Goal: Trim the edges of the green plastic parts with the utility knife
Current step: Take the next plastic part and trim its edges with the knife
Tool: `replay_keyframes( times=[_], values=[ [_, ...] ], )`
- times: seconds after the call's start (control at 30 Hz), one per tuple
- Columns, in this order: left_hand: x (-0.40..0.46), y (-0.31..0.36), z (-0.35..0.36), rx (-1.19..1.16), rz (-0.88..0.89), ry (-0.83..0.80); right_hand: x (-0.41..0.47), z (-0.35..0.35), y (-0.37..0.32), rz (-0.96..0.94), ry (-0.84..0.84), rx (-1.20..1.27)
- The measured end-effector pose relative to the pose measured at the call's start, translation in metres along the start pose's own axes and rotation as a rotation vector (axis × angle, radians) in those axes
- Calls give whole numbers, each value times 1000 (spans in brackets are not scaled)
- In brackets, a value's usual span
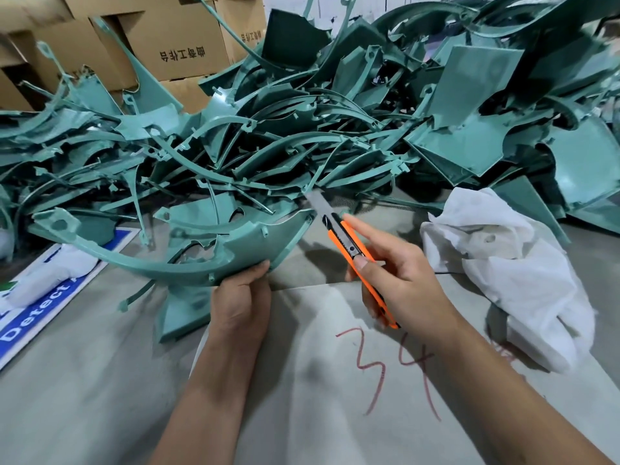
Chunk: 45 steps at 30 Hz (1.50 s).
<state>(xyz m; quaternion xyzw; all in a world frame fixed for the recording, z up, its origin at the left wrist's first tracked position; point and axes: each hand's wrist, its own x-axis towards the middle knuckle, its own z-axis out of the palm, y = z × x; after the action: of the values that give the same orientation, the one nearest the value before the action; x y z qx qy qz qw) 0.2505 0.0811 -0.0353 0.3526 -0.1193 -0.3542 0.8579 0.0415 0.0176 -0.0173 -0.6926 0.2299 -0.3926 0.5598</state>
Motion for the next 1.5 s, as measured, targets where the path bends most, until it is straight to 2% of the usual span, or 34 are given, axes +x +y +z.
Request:
replay_keyframes(
  times=[0.2, 0.4, 0.53, 0.77, 0.87, 0.93, 1.03, 1.17, 1.27, 1.5],
  values=[
    [4, 2, -4, -63, -31, 23, 5, -7, 5, 80, 60, -106],
    [4, 2, -3, -33, -35, 44, 1, -2, 0, 1, -2, -13],
    [3, 2, -3, -30, -51, 57, 3, -4, 4, 11, 8, -44],
    [-4, 8, 0, -54, -120, -44, 4, -4, 16, 40, 85, -232],
    [-12, 14, 2, 11, -74, -90, 4, -6, 14, -39, 178, -336],
    [-14, 17, 4, -56, -22, -96, 5, -6, 12, -110, 207, -359],
    [-18, 22, 9, -39, 41, -111, 6, -6, 10, -182, 202, -277],
    [-20, 24, 10, 50, 115, -38, 5, -3, 9, -310, 184, -406],
    [-19, 20, 10, 144, 197, 28, 6, -1, 11, -352, 118, -499],
    [-17, 12, 13, 359, 475, 105, 0, 9, 16, -400, -159, -605]
  ],
)
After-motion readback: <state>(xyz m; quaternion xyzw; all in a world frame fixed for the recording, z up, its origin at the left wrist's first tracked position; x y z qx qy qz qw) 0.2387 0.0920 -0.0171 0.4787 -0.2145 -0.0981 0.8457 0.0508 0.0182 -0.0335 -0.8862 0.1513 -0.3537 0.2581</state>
